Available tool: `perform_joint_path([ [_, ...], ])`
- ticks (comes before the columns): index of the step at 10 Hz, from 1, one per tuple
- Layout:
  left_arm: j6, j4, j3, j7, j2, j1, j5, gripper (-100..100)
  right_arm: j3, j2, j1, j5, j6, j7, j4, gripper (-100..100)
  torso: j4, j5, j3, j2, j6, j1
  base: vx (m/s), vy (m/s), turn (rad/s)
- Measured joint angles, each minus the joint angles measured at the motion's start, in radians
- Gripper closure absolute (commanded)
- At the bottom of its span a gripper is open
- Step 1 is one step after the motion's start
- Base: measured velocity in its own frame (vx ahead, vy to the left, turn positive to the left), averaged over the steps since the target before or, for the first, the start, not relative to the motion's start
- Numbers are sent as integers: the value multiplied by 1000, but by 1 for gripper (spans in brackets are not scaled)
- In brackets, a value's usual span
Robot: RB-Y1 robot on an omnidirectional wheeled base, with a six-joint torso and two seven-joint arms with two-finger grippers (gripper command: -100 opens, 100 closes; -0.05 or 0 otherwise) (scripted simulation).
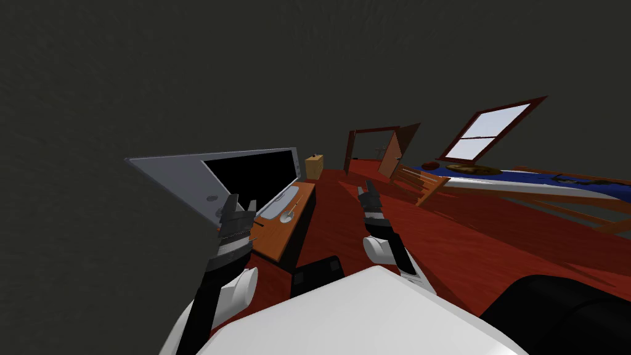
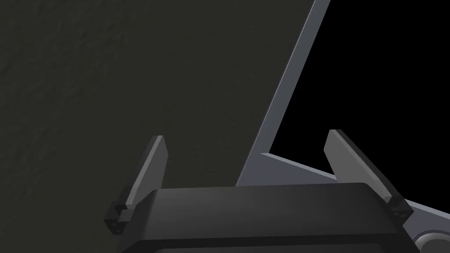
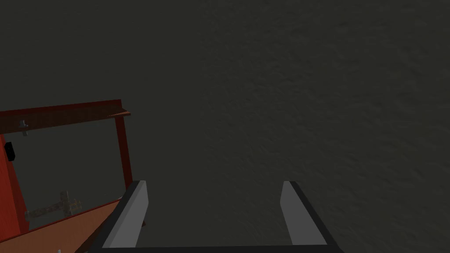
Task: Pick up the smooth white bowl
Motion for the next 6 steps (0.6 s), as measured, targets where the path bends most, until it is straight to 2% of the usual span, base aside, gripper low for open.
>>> perform_joint_path([
  [2, 13, 14, 4, -3, 35, -13, -4, -100, 0, 0, 0, 0, 0, 0, 0, 0, 0, 0, 1, 2, 0, 0, -54, -9, -4],
  [6, 63, 90, 47, -2, 118, -70, -4, -100, 0, 0, 0, 0, 0, 0, 0, 0, 1, 0, 3, 5, 0, 1, -86, 2, -20],
])
